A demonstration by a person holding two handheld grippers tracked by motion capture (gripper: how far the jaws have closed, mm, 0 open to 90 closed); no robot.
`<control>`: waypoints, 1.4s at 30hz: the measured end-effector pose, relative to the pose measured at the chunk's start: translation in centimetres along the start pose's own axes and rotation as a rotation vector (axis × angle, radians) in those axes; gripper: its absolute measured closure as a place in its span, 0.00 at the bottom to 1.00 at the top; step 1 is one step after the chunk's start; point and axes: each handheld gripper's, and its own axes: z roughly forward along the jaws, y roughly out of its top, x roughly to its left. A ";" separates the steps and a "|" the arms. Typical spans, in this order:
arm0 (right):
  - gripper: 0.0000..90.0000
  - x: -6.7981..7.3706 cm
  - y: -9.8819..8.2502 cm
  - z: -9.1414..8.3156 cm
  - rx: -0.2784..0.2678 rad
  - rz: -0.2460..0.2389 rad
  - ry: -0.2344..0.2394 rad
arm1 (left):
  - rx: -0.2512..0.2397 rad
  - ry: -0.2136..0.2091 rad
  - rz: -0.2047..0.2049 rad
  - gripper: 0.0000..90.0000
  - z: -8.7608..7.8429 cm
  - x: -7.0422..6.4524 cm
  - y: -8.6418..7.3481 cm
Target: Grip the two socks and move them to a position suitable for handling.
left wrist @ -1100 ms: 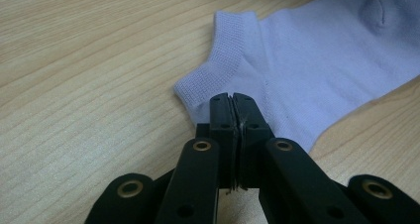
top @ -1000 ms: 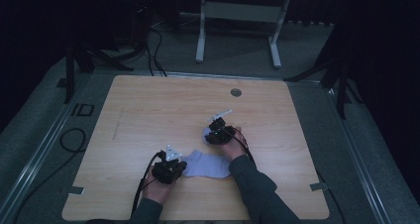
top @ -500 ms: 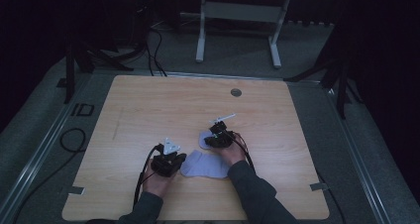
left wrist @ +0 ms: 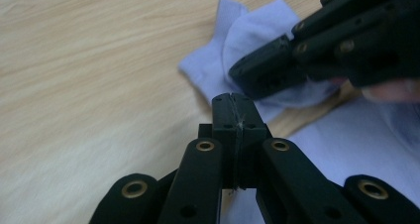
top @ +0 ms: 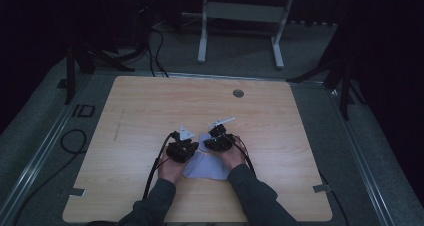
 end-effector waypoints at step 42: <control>0.99 -3.6 -2.7 -5.5 -0.095 0.055 -0.045 | 0.054 0.017 -0.030 1.00 2.2 0.3 0.2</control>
